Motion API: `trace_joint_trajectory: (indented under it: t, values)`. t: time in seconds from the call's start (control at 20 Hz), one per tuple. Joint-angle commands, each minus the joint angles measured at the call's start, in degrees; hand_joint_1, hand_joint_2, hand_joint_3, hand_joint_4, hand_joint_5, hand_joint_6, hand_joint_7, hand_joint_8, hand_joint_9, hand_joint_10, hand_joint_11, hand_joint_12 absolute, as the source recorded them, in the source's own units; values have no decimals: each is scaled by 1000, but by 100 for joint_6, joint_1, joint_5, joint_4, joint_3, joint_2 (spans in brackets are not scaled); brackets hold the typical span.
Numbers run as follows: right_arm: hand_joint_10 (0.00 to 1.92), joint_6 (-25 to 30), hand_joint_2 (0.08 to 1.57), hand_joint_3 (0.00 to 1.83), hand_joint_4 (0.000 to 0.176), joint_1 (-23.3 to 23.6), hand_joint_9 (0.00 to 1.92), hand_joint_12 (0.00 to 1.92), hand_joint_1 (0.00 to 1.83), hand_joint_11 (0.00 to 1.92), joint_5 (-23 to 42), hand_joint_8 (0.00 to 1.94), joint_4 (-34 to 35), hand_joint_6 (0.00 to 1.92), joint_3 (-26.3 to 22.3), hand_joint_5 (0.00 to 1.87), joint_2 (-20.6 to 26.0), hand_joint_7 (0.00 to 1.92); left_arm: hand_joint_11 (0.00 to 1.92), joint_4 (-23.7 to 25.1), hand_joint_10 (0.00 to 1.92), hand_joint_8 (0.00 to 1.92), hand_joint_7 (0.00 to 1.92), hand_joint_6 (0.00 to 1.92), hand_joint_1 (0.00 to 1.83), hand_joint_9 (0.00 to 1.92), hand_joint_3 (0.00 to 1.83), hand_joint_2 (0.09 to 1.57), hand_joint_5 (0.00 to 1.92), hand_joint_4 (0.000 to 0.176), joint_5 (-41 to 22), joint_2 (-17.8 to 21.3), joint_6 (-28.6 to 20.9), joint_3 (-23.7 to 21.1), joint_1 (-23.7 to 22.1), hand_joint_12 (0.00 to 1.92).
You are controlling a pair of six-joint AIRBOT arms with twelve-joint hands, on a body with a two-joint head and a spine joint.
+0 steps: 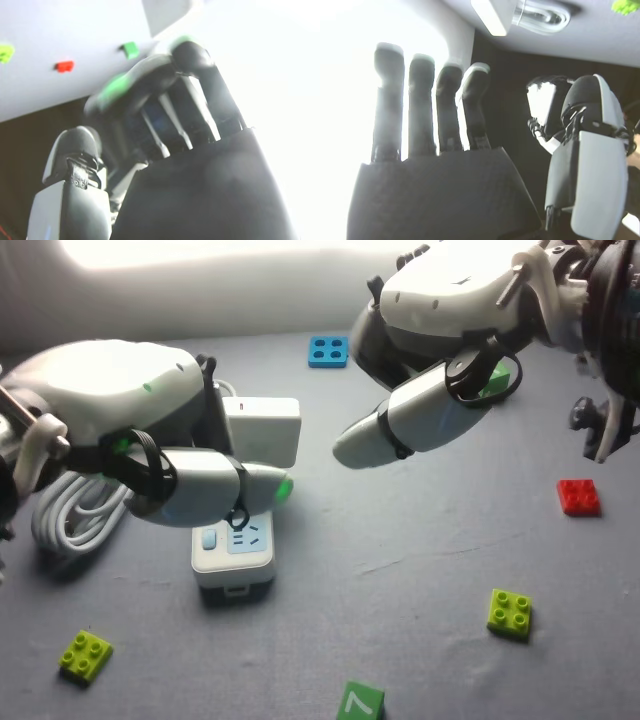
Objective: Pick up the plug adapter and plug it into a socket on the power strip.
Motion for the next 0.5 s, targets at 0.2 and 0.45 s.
trace_joint_trajectory:
  t: [0.2, 0.45]
  values:
    - [1921, -3, 1326, 17, 138, -16, 1611, 1921, 222, 1575, 339, 1941, -131, 1921, -39, 1520, 51, 1613, 1530, 245, 1921, 1921, 1543, 1921, 972, 1567, 7, 1444, 1443, 176, -14, 37, 324, 58, -225, 1921]
    - [1921, 9, 1434, 1, 172, -15, 1655, 1921, 991, 1681, 338, 1941, -130, 1921, -74, 1475, 100, 1611, 1273, 245, 1921, 1921, 1409, 1921, 1003, 1396, 0, 1383, 1323, 176, -688, 22, 554, -213, -227, 1921]
